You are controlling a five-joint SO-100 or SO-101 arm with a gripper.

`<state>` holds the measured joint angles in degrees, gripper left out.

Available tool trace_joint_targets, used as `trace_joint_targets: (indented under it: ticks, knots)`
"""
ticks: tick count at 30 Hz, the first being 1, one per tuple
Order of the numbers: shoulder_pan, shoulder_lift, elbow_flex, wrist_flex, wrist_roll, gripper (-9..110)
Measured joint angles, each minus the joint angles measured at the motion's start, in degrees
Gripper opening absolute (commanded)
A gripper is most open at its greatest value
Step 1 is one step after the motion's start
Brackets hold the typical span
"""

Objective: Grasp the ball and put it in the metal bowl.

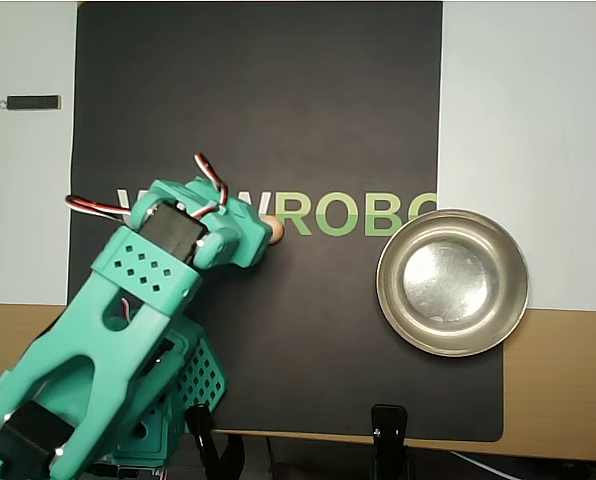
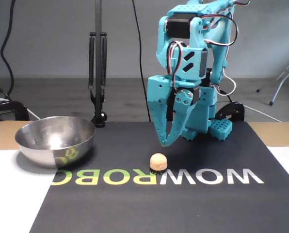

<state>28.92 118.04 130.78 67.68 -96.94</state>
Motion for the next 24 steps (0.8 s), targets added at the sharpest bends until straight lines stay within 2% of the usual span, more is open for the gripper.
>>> trace_joint_targets:
  ticks: [2, 6, 8, 24]
  knots:
    - [-0.09, 0.0, 0.0, 0.0, 0.0, 4]
    - [0.35, 0.0, 0.0, 0.0, 0.0, 27]
    - [0.35, 0.0, 0.0, 0.0, 0.0, 31]
    - [0.35, 0.18, 0.35, 0.0, 0.0, 33]
